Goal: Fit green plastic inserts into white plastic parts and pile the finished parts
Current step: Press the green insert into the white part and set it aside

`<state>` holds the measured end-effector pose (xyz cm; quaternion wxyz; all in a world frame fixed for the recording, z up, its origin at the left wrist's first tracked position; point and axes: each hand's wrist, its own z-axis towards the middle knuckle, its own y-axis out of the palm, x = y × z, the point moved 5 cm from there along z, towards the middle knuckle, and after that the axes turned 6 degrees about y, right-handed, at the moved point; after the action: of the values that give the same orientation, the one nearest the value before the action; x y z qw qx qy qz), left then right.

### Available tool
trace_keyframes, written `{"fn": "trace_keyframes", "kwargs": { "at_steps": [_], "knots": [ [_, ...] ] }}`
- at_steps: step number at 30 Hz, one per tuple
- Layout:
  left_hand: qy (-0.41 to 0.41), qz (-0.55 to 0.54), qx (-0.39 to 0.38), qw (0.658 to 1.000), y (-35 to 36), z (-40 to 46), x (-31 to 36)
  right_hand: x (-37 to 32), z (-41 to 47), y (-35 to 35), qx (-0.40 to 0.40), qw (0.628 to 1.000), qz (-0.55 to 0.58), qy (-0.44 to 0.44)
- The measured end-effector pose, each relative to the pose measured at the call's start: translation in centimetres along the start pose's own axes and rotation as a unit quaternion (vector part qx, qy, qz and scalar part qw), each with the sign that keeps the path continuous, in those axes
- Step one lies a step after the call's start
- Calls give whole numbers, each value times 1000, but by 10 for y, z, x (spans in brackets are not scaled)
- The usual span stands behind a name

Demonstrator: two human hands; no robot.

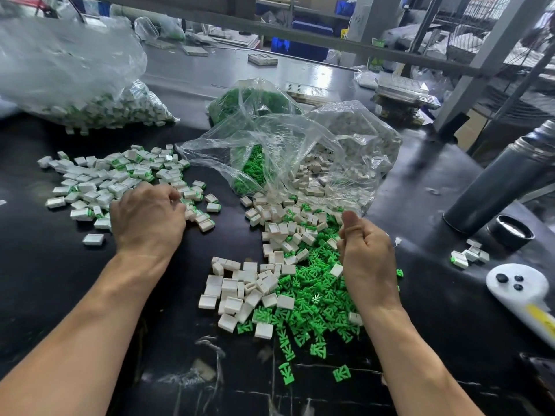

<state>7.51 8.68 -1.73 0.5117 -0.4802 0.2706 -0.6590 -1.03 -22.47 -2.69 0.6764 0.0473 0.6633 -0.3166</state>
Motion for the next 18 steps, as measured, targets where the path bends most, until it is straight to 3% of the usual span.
{"fn": "trace_keyframes", "kwargs": {
  "at_steps": [5,8,13,18],
  "knots": [
    [5,-12,10,1000,-1,0,4,-4,-2,-3,-16,998,-44,-33],
    [67,-115,6,991,-2,-8,28,-1,-1,-4,-12,994,-105,-19],
    [151,-224,-145,952,14,-39,66,-2,1,-4,-3,968,-250,-11],
    [173,-184,-216,943,25,-53,83,0,3,-3,-38,943,-331,17]
  ]
}}
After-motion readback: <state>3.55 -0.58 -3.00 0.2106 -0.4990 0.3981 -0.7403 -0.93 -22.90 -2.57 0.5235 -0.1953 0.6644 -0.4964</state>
